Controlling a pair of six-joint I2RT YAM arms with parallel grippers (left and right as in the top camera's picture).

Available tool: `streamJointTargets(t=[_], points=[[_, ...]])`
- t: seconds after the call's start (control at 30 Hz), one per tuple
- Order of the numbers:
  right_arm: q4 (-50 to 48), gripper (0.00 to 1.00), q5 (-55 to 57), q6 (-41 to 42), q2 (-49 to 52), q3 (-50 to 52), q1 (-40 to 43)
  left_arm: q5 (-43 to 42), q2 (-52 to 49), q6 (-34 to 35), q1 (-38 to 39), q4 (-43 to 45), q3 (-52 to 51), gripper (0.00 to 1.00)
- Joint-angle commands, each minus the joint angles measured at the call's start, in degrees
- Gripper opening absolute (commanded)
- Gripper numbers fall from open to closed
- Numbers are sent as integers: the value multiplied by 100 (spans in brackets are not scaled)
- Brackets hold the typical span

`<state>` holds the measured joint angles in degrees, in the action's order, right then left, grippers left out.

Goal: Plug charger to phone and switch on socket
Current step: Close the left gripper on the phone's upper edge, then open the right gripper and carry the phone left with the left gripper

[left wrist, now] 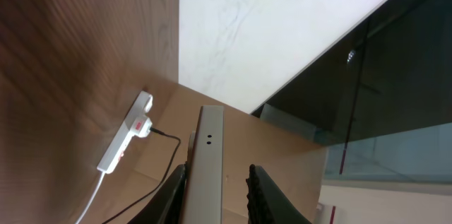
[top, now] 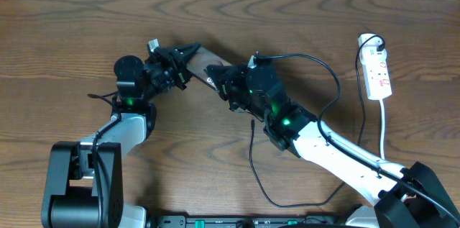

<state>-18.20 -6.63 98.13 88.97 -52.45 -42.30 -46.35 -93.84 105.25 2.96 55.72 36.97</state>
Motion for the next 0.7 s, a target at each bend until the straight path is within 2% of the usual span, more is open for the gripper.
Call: streamJointTargets(t=[0.0, 0.03, 0.07, 0.6, 0.63, 0.67], points=[[151, 1, 7, 2, 9, 39, -55, -79, 105, 114, 39, 162, 63, 19], [151, 2, 7, 4, 9, 39, -55, -79, 103, 114, 39, 162, 63, 11], [151, 2, 7, 4, 9, 39, -55, -76, 103, 114, 39, 162, 63, 8], [151, 1, 7, 0, 9, 39, -55, -79, 103, 114, 39, 164, 63, 8], [153, 4, 7, 0, 9, 39, -55, -79, 103, 114, 39, 162, 63, 8], [151, 15, 9, -2, 9, 39, -55, -79, 103, 114, 39, 162, 63, 8]])
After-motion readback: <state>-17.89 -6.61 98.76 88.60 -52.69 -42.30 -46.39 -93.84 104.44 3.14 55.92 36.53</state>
